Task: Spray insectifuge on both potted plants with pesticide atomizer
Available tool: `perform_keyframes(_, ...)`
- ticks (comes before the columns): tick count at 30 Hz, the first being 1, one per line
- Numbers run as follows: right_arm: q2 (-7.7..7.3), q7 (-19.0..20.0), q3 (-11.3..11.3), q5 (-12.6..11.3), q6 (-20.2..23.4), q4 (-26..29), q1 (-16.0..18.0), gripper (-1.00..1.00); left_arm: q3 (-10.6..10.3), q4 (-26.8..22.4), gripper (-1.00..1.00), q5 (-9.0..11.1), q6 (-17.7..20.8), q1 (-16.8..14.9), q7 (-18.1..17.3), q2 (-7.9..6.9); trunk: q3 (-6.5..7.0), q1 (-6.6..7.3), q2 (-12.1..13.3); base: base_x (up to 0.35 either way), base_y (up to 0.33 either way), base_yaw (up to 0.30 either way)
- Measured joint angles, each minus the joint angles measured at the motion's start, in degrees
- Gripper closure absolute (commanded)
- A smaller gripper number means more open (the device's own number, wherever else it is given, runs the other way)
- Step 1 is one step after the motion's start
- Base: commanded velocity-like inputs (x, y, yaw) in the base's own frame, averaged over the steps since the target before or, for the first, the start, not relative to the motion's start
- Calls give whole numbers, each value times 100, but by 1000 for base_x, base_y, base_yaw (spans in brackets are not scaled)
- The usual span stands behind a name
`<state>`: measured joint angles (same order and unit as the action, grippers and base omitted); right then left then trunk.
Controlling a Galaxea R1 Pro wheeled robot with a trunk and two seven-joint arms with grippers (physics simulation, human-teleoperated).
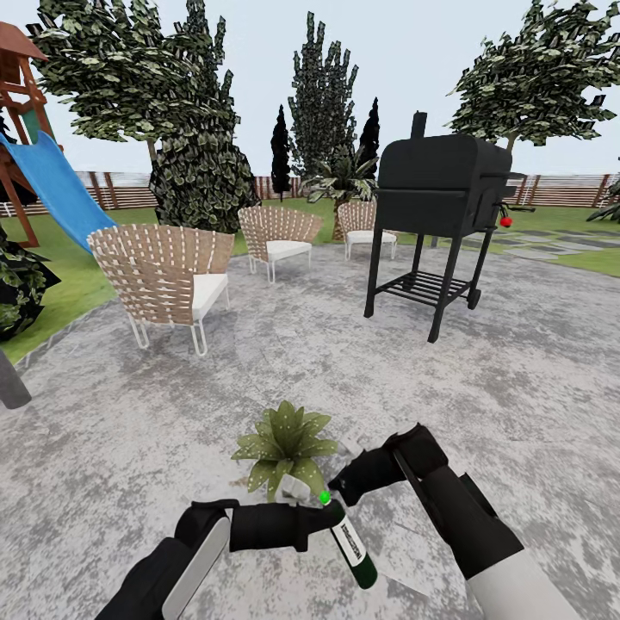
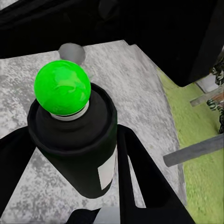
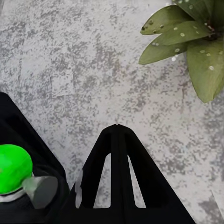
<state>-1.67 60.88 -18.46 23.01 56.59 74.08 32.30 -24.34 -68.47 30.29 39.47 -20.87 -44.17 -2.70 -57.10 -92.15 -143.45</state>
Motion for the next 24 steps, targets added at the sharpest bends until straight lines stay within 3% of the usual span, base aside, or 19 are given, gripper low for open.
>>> perform_keyframes(8, -36, 9, 5, -14, 18, 257, -10, 100, -5, 116, 100, 0, 5, 0, 107, -12, 0, 0, 0, 0, 0, 0)
perform_keyframes(15, -10, 180, -350, 7, 59, 226, -18, 100, -1, 136, 100, -6, 10, -21, 109, -23, 0, 0, 0, 0, 0, 0)
perform_keyframes(17, -2, 168, -512, 146, -47, 191, -18, 100, -16, 157, 100, -152, 4, -20, 102, -28, 0, 0, 0, 0, 0, 0)
perform_keyframes(24, -14, 179, -526, 131, -33, 205, -21, 100, -45, 142, 100, -129, 21, -21, 98, -50, 0, 0, 0, 0, 0, 0)
